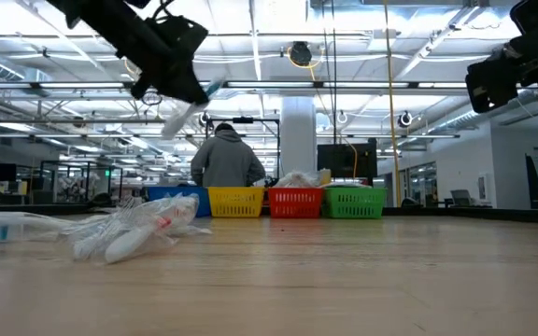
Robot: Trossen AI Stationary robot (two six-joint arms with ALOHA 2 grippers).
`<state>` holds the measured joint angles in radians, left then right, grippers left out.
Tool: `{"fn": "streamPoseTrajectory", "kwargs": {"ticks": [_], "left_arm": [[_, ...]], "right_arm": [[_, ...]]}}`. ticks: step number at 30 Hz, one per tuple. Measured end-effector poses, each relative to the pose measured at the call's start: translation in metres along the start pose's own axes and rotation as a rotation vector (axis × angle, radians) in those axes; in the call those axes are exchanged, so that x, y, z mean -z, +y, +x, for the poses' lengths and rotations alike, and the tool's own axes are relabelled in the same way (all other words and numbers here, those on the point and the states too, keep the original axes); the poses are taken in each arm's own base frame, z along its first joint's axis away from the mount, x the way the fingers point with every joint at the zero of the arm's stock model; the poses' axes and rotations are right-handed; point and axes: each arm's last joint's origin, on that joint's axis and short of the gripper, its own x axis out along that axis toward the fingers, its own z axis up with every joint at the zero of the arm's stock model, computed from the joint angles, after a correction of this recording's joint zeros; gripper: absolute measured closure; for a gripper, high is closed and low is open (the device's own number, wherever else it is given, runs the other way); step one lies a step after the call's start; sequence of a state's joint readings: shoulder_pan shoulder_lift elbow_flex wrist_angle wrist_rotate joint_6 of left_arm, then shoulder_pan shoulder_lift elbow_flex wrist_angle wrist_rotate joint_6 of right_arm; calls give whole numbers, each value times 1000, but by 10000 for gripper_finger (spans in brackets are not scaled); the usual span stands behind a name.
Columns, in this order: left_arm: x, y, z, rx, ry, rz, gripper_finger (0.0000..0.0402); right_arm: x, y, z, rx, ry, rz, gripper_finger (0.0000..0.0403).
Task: Pick & Place Travel size toiletries
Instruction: Put the blue toothbrush into the blue bin
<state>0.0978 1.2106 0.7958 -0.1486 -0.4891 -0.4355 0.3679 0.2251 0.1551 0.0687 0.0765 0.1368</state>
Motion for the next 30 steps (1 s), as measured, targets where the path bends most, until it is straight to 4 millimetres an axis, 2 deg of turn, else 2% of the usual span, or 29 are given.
{"fn": "streamPoseTrajectory", "kwargs": {"ticks": [6, 11, 17, 23, 30], "left_arm": [[-13, 25, 7, -10, -70, -23, 397], [-15, 50, 26, -63, -35, -61, 396], [-18, 80, 47, -174, -40, -163, 396], [-14, 114, 67, -347, -42, -260, 396], [-2, 140, 99, -405, -26, -310, 397]], "right_arm": [[1, -1, -11, -1, -11, -1, 193], [7, -3, -19, 31, 14, -9, 193], [8, -4, -19, 69, 44, -13, 193], [7, -5, -19, 90, 30, 4, 193], [6, -5, -19, 92, 29, 3, 193]]}}
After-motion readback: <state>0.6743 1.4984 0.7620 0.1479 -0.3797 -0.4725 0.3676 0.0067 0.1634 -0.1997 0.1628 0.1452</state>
